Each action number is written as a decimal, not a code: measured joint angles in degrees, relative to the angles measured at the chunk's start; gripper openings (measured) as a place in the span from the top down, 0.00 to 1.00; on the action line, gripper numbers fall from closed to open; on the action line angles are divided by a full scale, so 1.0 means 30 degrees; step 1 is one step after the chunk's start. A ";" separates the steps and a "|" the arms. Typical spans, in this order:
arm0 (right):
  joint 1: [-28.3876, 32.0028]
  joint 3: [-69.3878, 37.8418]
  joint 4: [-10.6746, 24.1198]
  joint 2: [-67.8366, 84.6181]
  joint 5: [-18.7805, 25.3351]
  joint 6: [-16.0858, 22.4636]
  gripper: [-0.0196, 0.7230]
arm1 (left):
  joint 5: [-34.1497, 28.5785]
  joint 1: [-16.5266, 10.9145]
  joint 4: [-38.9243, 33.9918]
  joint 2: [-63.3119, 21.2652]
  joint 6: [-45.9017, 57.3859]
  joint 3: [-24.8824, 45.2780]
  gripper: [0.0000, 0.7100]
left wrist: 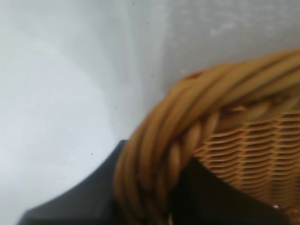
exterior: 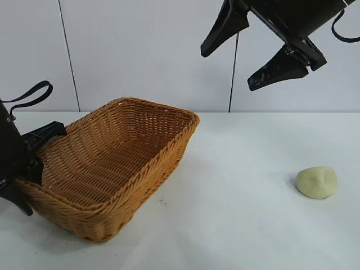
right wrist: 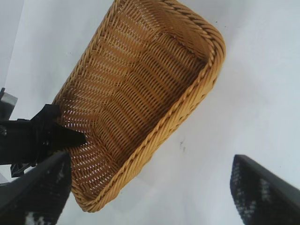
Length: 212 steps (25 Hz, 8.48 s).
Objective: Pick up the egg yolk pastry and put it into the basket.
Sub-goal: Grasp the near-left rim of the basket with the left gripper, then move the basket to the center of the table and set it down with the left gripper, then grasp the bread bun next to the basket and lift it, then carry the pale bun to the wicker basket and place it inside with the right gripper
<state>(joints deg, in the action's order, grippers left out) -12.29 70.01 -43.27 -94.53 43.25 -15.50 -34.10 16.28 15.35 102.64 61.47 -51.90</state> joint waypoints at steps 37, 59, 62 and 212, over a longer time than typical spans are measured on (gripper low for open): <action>0.0000 0.0000 0.0000 0.0000 -0.0018 0.0000 0.12 | -0.9626 -0.1725 0.0291 0.5997 -1.8421 -1.1934 0.79; 0.0000 0.0000 0.0000 0.0000 0.0003 0.0219 0.12 | -0.7841 -0.1633 0.1168 0.7103 -1.9197 -1.2068 0.07; 0.0000 0.0000 0.0000 0.0000 0.0003 0.0237 0.12 | -0.8264 -0.1633 0.1088 0.6632 -1.9197 -1.2171 0.03; -0.2420 0.7972 1.3230 -0.4246 0.6957 0.6186 0.89 | -0.8995 -0.6156 -0.3441 -3.4336 -2.1055 0.7977 0.02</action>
<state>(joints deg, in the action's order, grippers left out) -19.55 93.93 -3.58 -107.27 64.12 3.06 -61.09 -2.19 5.02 -0.37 -1.69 -27.97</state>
